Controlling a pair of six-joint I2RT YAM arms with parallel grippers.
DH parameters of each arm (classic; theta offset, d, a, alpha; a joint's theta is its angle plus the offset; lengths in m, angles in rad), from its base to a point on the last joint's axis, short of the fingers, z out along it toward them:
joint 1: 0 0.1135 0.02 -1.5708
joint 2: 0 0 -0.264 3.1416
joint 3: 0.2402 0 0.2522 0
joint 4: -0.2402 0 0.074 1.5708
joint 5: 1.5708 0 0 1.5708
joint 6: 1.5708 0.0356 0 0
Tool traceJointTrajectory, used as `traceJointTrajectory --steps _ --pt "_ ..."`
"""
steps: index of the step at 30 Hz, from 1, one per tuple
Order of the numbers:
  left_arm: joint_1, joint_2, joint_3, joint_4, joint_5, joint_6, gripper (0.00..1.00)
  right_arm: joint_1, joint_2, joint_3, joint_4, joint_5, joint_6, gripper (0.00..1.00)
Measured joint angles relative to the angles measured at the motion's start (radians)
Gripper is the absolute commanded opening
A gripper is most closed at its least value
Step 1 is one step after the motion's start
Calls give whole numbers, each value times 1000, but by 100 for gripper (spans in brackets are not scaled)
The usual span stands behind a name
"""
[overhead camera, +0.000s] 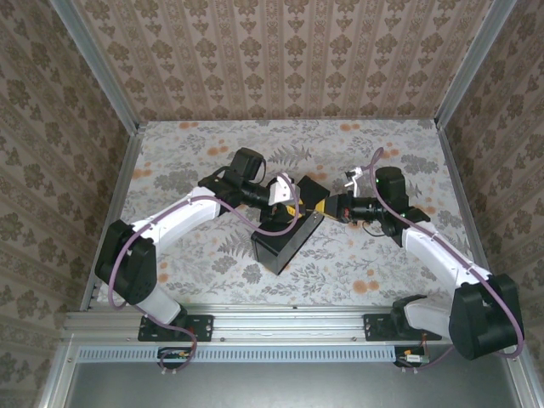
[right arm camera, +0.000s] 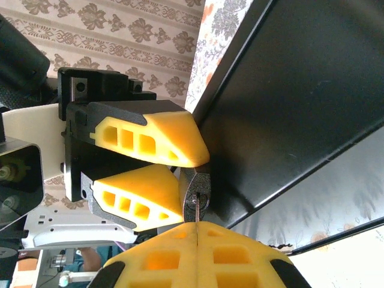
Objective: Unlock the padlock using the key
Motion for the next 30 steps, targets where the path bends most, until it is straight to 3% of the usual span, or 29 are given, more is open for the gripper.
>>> traceJointTrajectory --steps 10,16,30 --pt "0 -9 -8 10 -16 -5 26 15 9 11 15 16 24 0" --pt "25 -29 -80 140 33 -104 26 26 16 11 24 19 31 0" --pt "26 -32 -67 102 1 -75 26 58 57 18 68 32 104 0"
